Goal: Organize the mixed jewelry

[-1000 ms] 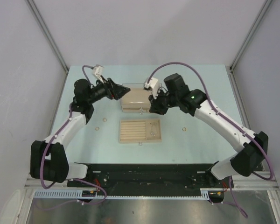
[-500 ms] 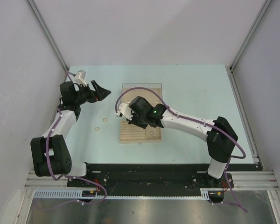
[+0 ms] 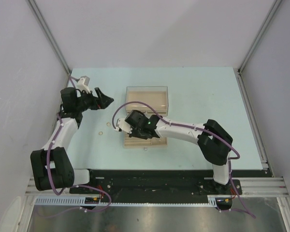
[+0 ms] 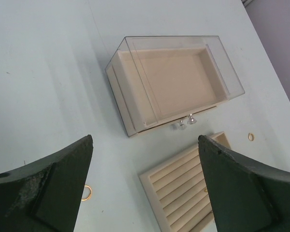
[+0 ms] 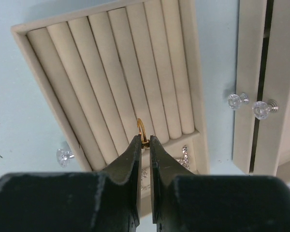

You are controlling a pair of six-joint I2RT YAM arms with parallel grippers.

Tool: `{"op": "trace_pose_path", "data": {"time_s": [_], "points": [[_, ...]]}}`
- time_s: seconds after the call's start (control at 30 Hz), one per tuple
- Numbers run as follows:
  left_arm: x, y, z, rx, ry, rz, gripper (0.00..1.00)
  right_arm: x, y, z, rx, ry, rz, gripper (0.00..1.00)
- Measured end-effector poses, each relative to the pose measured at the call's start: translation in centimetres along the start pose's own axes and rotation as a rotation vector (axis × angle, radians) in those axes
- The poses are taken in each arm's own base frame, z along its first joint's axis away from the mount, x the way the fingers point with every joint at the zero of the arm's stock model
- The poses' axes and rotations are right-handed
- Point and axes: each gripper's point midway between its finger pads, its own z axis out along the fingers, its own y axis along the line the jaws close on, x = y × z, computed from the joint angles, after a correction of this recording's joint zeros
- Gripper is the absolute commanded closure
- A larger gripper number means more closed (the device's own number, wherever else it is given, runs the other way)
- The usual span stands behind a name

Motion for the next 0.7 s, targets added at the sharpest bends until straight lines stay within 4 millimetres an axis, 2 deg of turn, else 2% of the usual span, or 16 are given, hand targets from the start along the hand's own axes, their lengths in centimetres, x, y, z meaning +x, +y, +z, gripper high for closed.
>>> {"op": "trace_pose_path", "data": {"time_s": [0.33,0.7], "points": [[0.8,0.3,-0.1,-0.005,0.019,0.009,0.06,-0.4,0.0,0.3,0.014,0.009,-0.029,1.00],[0.8,0.3,-0.1,-0.006,0.019,0.009,0.06,-1.7,-0.5,1.8,0.026,0.003,-0.044,1.00]]}}
